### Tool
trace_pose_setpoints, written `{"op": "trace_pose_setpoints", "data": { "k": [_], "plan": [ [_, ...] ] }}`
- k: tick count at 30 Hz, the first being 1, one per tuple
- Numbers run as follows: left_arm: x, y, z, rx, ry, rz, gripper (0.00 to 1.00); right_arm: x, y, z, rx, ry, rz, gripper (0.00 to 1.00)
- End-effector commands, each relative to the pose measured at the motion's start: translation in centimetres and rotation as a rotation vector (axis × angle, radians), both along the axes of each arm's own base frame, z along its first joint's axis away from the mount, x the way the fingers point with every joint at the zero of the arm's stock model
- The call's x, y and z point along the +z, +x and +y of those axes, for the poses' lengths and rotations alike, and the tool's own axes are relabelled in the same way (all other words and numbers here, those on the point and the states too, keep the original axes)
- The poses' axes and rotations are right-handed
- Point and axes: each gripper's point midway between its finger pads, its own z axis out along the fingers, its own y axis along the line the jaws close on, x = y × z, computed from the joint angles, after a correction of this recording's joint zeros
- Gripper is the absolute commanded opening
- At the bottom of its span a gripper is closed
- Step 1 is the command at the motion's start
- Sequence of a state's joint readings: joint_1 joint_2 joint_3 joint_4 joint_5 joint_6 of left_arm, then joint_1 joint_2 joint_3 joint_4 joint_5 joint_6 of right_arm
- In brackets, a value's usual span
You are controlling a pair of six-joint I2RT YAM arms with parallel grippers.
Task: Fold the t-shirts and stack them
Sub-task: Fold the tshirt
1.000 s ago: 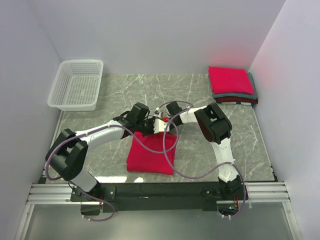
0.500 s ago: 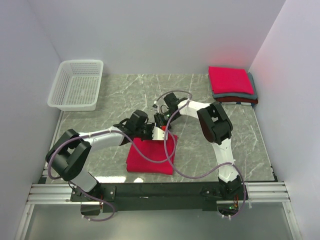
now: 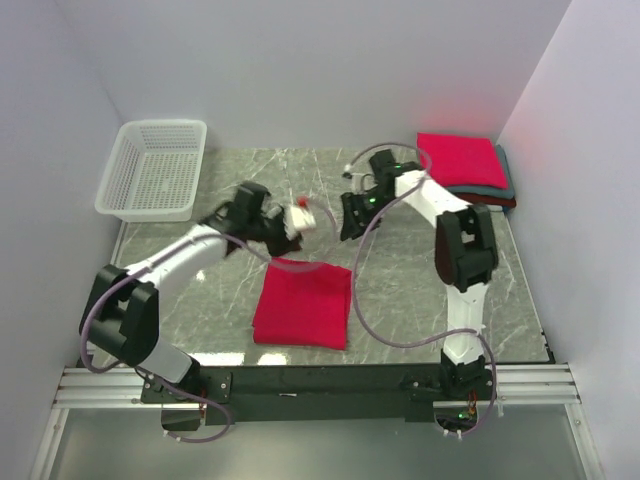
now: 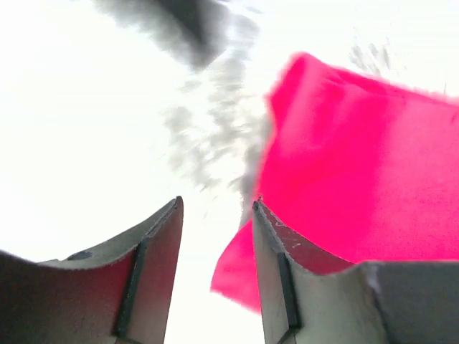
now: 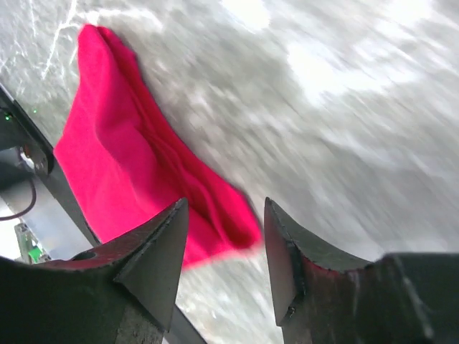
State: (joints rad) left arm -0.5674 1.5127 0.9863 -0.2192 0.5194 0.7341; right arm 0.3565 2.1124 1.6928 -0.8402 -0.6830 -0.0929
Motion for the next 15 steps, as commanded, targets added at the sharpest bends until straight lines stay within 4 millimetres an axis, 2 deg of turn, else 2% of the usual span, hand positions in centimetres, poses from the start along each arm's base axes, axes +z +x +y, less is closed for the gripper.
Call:
{"op": "trace_pose_setpoints", "data": {
  "k": [1, 2, 4, 5, 8, 9, 11, 15],
  "plan": [
    [3.2, -2.4, 3.0, 0.114, -0.156, 0.395, 0.49, 3.5, -2.3, -2.4, 0.026, 0.033, -0.022, 0.54],
    [2.7, -3.3, 3.9, 0.137, -0.141, 0.486, 0.49, 2.9, -3.7, -2.4, 0.035, 0.051, 0.019, 0.54],
    [1.7, -3.3, 5.0, 0.195, -0.183, 0.622, 0.51, 3.1, -4.5, -2.2, 0.034, 0.083, 0.014, 0.54],
    [1.2, -3.1, 5.4, 0.221, -0.205, 0.661, 0.50, 2.3, -5.4, -2.3, 0.032, 0.087, 0.040, 0.54],
    [0.7, -2.9, 5.9, 0.289, -0.295, 0.791, 0.49, 1.3, -6.3, -2.3, 0.032, 0.103, 0.058, 0.54],
    [0.7, -2.1, 6.0, 0.308, -0.316, 0.780, 0.47, 1.1, -6.3, -2.2, 0.035, 0.108, 0.052, 0.54],
    [0.2, -2.2, 5.9, 0.341, -0.333, 0.830, 0.47, 0.4, -6.6, -2.3, 0.030, 0.105, 0.063, 0.54],
    [-1.8, -0.7, 5.5, 0.438, -0.351, 0.916, 0.46, 0.0, -6.3, -1.7, 0.021, 0.123, 0.058, 0.56]
  ]
}}
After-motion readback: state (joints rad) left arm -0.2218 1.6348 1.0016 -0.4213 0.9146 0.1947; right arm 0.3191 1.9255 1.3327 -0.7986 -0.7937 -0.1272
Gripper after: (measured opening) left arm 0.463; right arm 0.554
